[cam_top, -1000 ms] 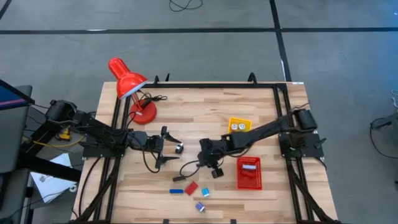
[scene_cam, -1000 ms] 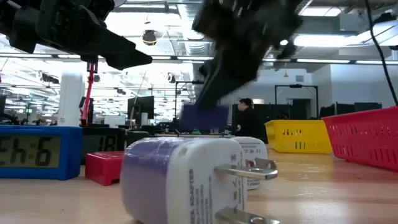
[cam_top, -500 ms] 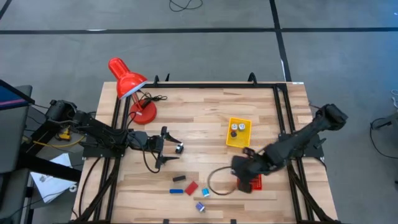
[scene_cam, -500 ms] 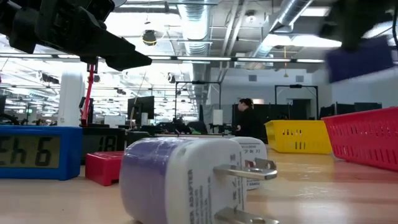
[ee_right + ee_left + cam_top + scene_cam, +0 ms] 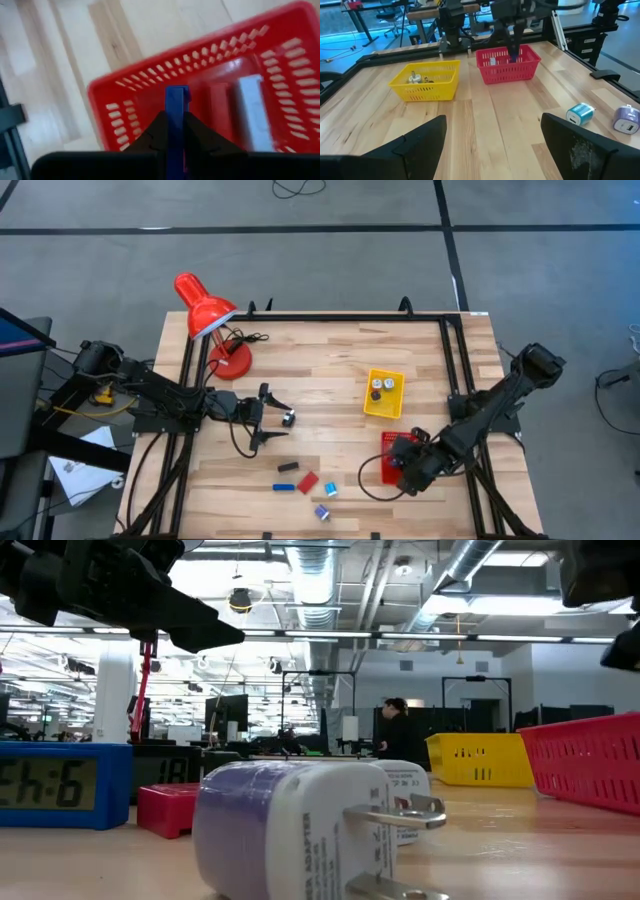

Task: Pick & Place Office items
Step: Put the top blue digital timer into the red bin, then put the top black charger adapter into the yellow bin

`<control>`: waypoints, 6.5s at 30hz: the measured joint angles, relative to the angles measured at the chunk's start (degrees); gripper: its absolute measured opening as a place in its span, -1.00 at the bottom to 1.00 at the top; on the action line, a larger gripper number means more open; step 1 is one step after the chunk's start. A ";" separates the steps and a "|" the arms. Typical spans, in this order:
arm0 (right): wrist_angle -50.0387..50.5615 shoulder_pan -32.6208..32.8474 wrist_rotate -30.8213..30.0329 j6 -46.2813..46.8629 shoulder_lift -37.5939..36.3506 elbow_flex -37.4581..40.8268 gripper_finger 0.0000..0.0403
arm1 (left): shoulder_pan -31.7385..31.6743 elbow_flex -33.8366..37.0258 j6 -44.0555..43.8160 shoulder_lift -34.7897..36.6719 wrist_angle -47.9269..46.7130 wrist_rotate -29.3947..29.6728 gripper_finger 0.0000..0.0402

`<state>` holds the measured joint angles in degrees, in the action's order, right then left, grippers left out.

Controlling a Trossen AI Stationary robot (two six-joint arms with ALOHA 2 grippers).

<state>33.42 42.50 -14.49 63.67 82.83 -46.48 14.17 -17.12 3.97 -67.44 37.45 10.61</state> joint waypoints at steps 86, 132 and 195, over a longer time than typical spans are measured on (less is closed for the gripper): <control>-26.70 -26.43 -9.33 -28.93 0.42 0.92 0.29 | -2.05 -8.22 -28.41 -7.89 -25.63 14.05 0.84; -26.37 -26.03 -9.54 -32.71 0.42 0.94 0.29 | -2.25 -14.78 -31.34 -22.75 -33.96 13.43 0.06; -46.37 -20.45 -1.88 -84.95 20.85 -15.21 -0.92 | -2.59 -14.90 -28.07 -20.94 2.49 -24.81 -0.27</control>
<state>-12.95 22.06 -16.36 -21.28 103.68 -61.69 11.58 -32.02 -24.10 -88.38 39.93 -14.20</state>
